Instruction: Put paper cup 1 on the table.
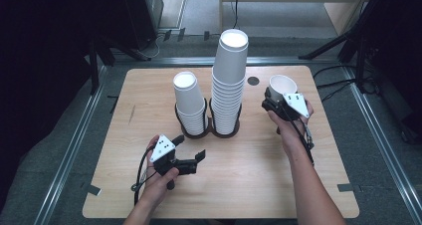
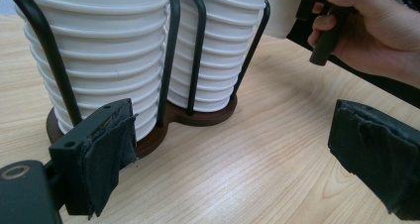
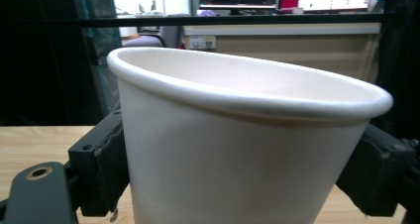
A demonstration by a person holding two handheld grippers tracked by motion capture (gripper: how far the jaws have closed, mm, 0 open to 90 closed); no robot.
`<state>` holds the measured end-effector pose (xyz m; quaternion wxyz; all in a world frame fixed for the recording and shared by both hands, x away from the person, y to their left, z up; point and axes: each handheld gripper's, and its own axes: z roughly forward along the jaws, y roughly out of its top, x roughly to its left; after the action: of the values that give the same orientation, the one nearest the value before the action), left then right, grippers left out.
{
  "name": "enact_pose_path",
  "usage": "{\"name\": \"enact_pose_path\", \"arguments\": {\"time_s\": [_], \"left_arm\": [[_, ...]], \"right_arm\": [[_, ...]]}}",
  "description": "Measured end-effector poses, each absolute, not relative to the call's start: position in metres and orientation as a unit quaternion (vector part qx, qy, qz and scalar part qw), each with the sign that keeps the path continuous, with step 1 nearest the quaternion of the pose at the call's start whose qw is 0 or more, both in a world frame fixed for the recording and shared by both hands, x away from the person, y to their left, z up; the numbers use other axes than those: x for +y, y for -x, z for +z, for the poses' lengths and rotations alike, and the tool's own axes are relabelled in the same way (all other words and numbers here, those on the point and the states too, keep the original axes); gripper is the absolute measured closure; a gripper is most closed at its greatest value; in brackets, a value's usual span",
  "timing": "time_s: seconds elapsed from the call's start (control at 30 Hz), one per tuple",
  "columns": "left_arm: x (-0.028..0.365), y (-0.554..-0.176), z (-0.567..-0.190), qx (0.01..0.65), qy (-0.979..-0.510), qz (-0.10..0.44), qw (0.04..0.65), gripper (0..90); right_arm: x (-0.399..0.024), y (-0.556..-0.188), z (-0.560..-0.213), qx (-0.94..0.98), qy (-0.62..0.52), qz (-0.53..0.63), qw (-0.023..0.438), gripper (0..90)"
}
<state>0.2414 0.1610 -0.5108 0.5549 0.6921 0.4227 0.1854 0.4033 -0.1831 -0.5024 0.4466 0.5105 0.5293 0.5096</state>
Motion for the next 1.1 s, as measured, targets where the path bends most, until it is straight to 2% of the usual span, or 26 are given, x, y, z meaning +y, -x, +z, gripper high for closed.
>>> {"name": "enact_pose_path", "arguments": {"time_s": [0.57,1.1], "left_arm": [[0.161,-0.241,-0.510,0.421,-0.694,0.186,0.554,4.4],[0.162,-0.241,-0.511,0.422,-0.691,0.190,0.555,4.4]], "right_arm": [[-0.183,-0.430,-0.524,0.555,-0.482,0.488,0.471,13.4],[-0.185,-0.446,-0.539,0.560,-0.492,0.472,0.471,13.2]]}}
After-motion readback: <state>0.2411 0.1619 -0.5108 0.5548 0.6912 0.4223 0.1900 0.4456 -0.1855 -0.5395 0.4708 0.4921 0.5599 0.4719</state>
